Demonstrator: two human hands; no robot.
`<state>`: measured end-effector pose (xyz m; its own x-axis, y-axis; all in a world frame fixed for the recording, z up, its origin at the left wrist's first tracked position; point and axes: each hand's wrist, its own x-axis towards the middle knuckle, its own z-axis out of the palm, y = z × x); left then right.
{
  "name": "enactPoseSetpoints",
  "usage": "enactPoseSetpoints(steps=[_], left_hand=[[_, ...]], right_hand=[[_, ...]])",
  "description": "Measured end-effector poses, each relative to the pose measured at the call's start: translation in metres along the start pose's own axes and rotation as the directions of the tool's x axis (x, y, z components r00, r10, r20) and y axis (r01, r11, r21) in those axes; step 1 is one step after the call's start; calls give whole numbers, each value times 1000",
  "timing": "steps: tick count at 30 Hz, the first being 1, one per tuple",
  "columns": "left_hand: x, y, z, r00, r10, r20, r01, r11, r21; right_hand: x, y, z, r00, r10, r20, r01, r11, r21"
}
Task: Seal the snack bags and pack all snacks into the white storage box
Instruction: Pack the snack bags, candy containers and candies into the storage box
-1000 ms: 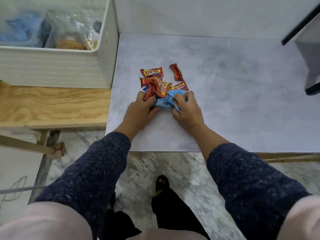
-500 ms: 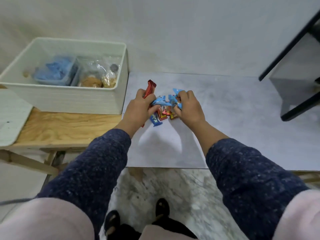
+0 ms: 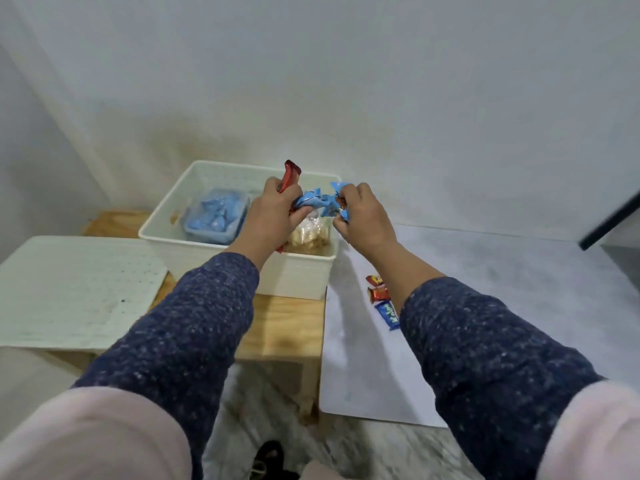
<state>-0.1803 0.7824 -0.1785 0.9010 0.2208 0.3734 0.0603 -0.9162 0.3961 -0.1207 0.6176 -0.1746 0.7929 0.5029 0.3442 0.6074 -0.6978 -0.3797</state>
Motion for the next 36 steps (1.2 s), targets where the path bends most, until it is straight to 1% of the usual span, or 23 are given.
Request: enactPoseSetpoints(steps=[3,6,9,12,15,17,19,23,26,30,36], left_hand=[[17,-46,-3,985,-77,152,73,997,36],[30,-81,2,945,-133,298,117,991,70],[34,-106,14,902,-115,416,84,992,93],[37,-123,30,857,-78,510,49,996,71],[40,-131,44,794,-45,606,26,999,40],[42,-131,50,756,-47,653,23,999,45],[46,-128,54,744,-45,667,26,999,38],[56,-108,51,784,-5,621,20,1000,-17],[66,-83,46,812,67,580,-45,998,-53],[77,-45,46,837,163,522,-122,986,-111],[76,20,55,844,304,441,-260,952,-158]], right_hand=[[17,-25,34,996,53,70,-53,999,-3],[28,-40,65,982,105,159,-102,994,-28],[33,-45,87,959,180,217,-170,983,-64],[35,-44,102,942,232,243,-211,971,-108],[37,-41,109,918,275,285,-249,961,-124],[37,-39,108,904,295,310,-267,955,-132],[37,-38,104,903,301,308,-269,953,-141],[34,-33,86,926,289,241,-245,949,-199],[31,-22,65,933,311,178,-271,937,-220],[22,2,32,909,400,116,-365,899,-241],[-6,46,-2,875,479,78,-446,857,-256]])
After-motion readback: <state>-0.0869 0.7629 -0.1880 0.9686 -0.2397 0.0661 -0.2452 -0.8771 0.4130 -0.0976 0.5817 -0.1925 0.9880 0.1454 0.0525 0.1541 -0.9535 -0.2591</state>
